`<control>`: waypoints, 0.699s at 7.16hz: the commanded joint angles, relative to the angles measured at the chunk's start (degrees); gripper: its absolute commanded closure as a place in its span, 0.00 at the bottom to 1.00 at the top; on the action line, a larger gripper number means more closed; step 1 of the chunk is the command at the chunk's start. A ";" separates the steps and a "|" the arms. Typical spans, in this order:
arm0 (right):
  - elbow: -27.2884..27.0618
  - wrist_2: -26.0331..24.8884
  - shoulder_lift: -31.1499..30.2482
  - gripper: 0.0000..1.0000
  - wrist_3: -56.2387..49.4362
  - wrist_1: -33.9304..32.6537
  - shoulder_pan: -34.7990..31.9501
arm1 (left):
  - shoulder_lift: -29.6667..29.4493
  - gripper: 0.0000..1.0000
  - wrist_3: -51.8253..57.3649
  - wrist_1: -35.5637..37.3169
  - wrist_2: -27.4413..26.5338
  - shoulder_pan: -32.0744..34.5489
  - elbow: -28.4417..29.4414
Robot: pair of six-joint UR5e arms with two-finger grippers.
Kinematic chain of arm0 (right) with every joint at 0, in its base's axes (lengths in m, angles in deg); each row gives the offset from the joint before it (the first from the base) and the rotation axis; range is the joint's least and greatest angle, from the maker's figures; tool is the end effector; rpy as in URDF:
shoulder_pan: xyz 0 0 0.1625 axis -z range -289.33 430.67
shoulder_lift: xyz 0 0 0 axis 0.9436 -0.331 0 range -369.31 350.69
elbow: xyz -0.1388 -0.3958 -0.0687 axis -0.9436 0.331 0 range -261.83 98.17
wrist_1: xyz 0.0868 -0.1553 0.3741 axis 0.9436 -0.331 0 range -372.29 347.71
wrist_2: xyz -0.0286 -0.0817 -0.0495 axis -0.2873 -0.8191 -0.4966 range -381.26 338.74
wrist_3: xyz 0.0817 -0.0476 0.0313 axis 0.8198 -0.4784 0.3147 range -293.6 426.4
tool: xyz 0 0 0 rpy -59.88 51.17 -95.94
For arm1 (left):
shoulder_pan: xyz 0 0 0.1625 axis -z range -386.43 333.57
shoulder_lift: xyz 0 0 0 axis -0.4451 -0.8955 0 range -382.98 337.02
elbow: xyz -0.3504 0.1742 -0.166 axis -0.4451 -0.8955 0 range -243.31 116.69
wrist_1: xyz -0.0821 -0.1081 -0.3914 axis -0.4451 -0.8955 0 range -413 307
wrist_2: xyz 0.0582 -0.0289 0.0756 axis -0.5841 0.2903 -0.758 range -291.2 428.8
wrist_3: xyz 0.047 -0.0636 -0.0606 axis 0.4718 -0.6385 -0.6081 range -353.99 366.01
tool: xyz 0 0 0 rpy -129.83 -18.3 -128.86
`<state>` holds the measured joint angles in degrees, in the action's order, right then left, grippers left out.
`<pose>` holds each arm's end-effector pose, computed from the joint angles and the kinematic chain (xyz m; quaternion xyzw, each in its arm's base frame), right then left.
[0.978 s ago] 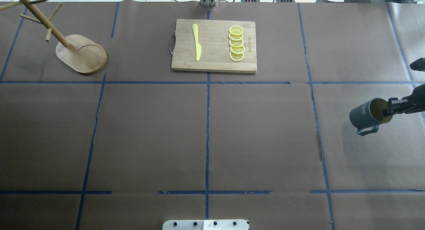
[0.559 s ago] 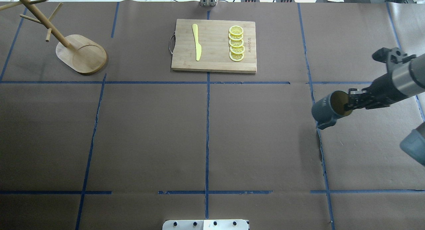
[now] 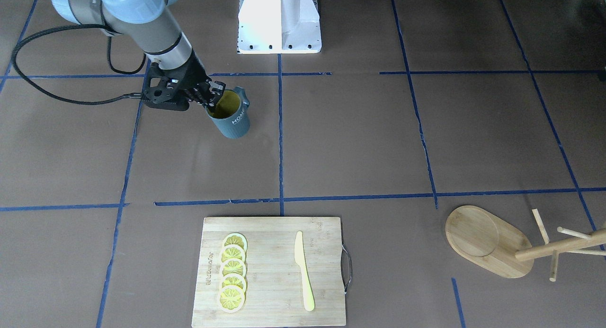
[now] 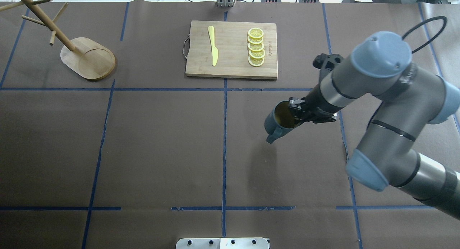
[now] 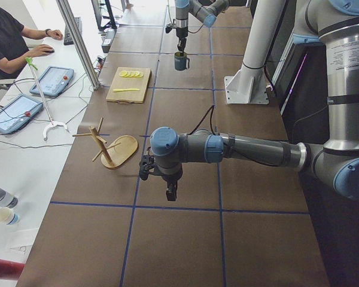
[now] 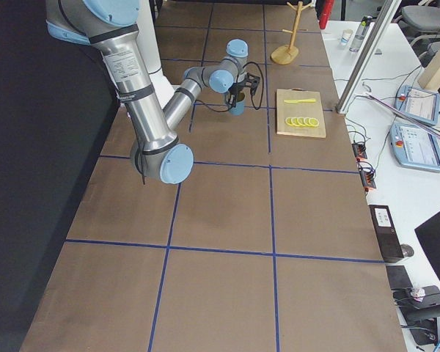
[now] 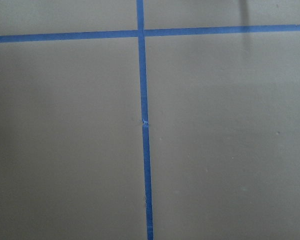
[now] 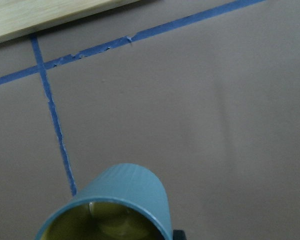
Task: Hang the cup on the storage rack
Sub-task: 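Carry the teal mug toward the table center and set it down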
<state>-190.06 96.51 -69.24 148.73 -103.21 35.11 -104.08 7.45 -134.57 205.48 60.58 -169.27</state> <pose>-0.4425 -0.4234 0.2239 -0.0607 -0.4436 0.1207 0.8860 -0.0387 -0.4240 0.6050 -0.0163 0.3960 0.0308 0.9176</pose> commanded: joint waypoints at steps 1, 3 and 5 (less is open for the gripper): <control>9.66 -3.23 9.53 1.00 8.66 -1.02 2.51 | 0.06 0.00 -0.03 -0.08 0.16 0.00 -0.12; 12.33 -4.65 11.15 0.99 10.38 -0.93 3.30 | 0.06 0.00 -0.03 0.00 0.16 0.00 -0.21; 14.10 -5.53 12.21 0.99 14.78 -0.93 4.44 | 0.15 0.00 -0.03 0.00 0.16 0.00 -0.29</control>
<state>-176.95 91.47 -57.58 161.68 -104.14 38.73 -103.96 7.42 -134.57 205.64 60.58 -169.49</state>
